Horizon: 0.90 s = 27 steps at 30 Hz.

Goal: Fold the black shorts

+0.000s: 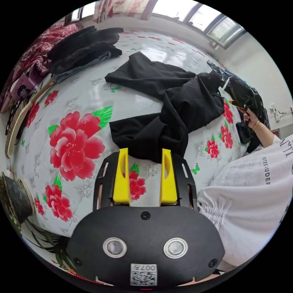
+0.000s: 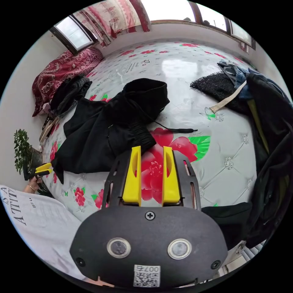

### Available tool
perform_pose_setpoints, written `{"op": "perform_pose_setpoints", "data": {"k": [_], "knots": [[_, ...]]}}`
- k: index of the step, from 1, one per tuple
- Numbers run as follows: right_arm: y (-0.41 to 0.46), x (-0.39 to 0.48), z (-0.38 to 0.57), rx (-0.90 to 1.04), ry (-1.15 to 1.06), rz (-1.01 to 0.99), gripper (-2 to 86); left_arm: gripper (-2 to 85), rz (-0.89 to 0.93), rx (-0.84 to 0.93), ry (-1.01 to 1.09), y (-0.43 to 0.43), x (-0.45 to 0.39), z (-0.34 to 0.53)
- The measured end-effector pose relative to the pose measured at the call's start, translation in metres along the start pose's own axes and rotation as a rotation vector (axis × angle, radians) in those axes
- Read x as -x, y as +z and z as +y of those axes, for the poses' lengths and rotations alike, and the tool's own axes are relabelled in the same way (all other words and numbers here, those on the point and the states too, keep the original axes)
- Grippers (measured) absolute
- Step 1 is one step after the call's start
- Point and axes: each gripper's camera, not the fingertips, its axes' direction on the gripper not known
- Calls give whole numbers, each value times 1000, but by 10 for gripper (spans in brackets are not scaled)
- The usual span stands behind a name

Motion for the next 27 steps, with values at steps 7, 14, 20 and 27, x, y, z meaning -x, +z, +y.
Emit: {"op": "perform_pose_setpoints", "data": {"k": [7, 14, 20, 27], "knots": [[52, 4, -20, 68, -24, 22, 46, 6, -209, 109, 151, 45, -42, -45], [-47, -1, 46, -132, -25, -168, 9, -7, -116, 169, -6, 28, -29, -50], [-91, -21, 142, -138, 125, -85, 4, 16, -99, 142, -31, 31, -28, -38], [-90, -24, 199, -118, 231, -79, 3, 55, -100, 118, 1, 35, -35, -27]]}}
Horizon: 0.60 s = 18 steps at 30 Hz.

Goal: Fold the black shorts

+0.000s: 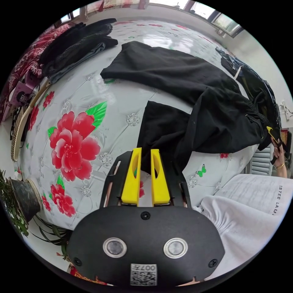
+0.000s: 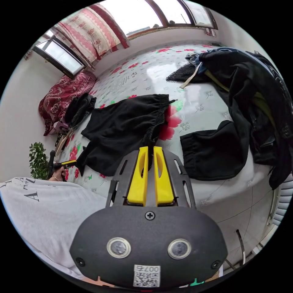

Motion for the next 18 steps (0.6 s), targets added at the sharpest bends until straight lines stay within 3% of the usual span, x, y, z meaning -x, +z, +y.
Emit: {"op": "perform_pose_setpoints", "data": {"k": [13, 18], "knots": [[21, -17, 15, 15, 42, 8, 2, 68, -28, -51, 4, -2, 11, 34], [29, -24, 16, 31, 45, 5, 3, 132, 36, -69, 61, 4, 11, 42]]}}
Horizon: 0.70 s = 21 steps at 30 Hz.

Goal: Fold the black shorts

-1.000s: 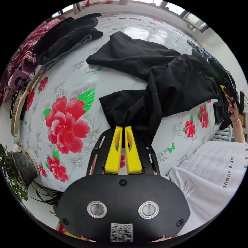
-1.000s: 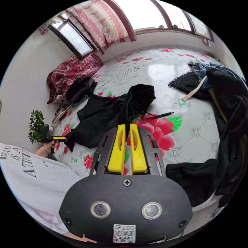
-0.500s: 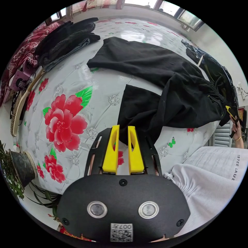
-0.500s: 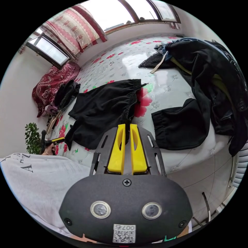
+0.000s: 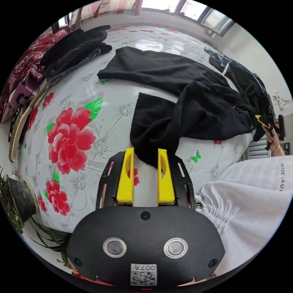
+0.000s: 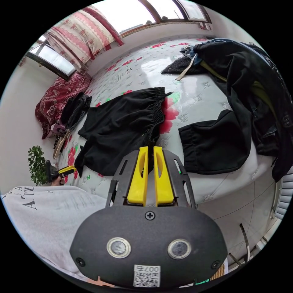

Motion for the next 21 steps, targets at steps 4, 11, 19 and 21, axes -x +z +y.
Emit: {"op": "perform_pose_setpoints", "data": {"k": [4, 11, 19, 21], "knots": [[5, -4, -1, 7, -4, 1, 3, 153, 5, 4, 131, 9, -19, 4], [10, -16, -1, 11, 8, -18, 3, -3, -28, 90, 232, 26, -20, -1], [2, -28, -12, -23, 4, -60, 6, 39, 401, -232, -88, -81, 115, -38], [17, -30, -22, 17, 8, -58, 7, 90, 320, -243, -242, -67, 154, -52]]}}
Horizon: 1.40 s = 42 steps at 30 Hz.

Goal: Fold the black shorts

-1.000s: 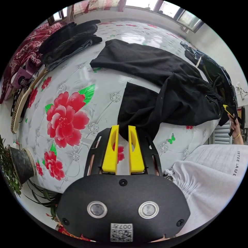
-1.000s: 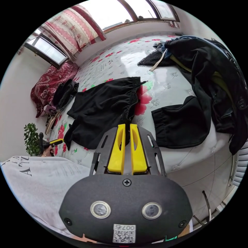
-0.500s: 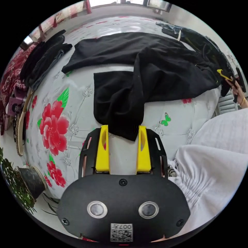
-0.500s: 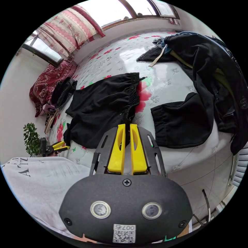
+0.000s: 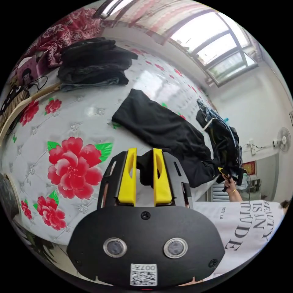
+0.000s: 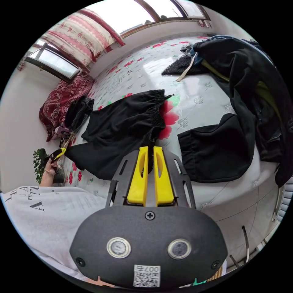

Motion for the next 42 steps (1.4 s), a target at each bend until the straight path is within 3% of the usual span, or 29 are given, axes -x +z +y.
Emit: {"op": "perform_pose_setpoints", "data": {"k": [6, 11, 16, 21, 26, 30, 33, 35, 37, 39, 42], "knots": [[16, -5, 3, 58, -8, 61, 18, 138, -119, 66, -96, 38, 42, 21], [28, -19, 14, 84, 30, 113, 27, 137, -45, 133, -187, 58, 55, 84], [55, -32, 12, 181, 30, 117, 29, 129, 14, 190, -132, 89, 40, 108], [89, -31, 9, 325, -21, 120, 14, 2, -184, 208, -17, 108, 36, 86], [47, -27, 4, 171, -34, 33, 2, -9, -73, 201, 86, 77, 58, 74], [-35, -30, 7, -106, 3, -180, 0, -9, 169, 70, 41, -2, 102, 76], [-77, -23, 23, -205, -30, -256, -1, -9, 253, -20, 98, -68, 121, 91], [-81, -17, 37, -190, -57, -266, -1, -9, 285, -38, 141, -94, 131, 104], [-60, -13, 51, -62, -54, -197, -1, -10, 275, -23, 156, -102, 143, 118], [-16, -17, 73, 146, 15, -115, -2, -10, 243, 63, 40, -81, 169, 136], [-33, -13, 98, 28, 53, -211, -2, -10, 341, -12, 15, -81, 178, 150]]}}
